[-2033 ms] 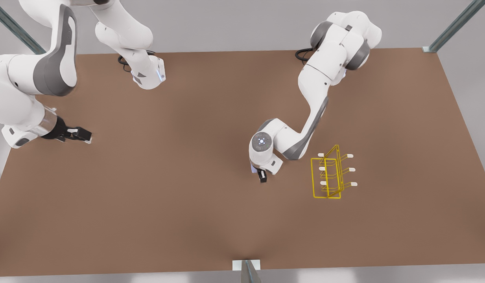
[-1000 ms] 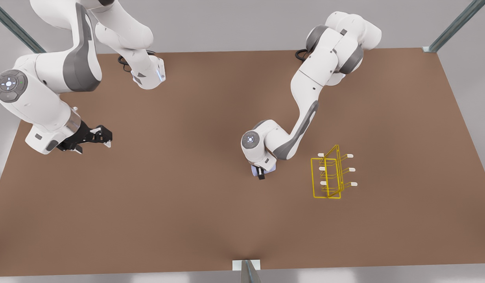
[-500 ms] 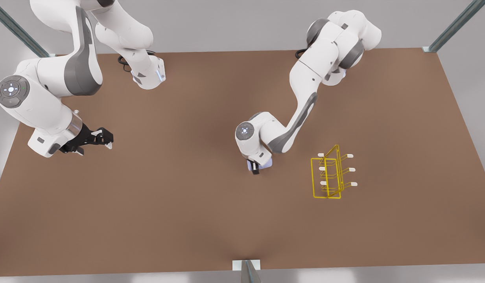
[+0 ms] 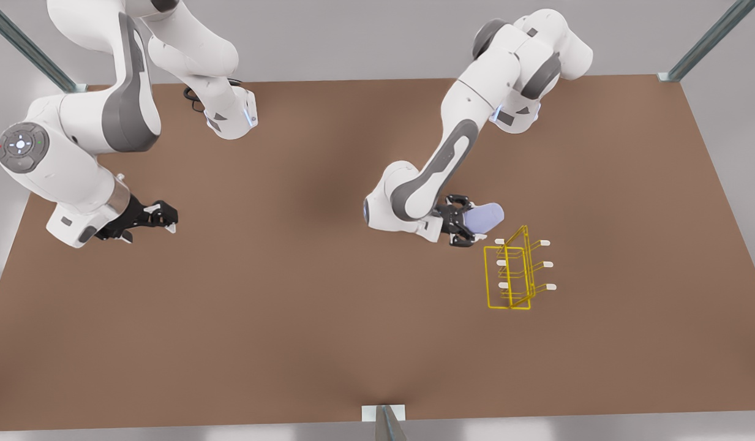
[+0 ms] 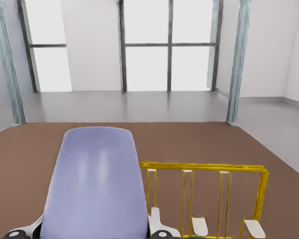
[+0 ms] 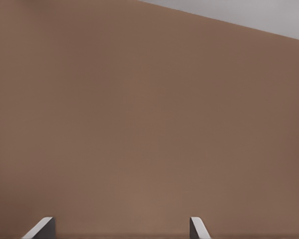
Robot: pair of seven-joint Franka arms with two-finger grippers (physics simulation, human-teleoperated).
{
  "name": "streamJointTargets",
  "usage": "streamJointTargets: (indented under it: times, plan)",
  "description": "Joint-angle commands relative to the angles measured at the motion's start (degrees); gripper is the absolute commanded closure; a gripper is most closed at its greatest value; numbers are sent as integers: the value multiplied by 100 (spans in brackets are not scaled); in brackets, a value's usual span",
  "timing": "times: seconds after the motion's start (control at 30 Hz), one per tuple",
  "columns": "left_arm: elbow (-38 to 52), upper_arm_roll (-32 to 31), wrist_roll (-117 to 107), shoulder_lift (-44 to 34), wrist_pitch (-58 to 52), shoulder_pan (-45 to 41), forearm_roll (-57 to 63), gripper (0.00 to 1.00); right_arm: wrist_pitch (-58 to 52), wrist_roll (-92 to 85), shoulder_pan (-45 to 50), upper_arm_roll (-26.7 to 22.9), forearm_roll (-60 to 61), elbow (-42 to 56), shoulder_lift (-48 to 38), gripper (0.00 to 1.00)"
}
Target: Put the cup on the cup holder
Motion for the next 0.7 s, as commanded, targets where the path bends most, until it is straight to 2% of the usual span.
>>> streamJointTargets:
  times: [0.0,0.3,0.67]
  plan:
    - [0,42,610,26,-1121,135,990,28,2,-19,1,5,4,2,5,0]
    - [-97,42,443,395,-690,627,1544,28,-33,-19,36,5,4,-7,119,0]
    - [-158,-11,-120,720,-629,478,1465,28,-69,-19,62,5,4,2,146,0]
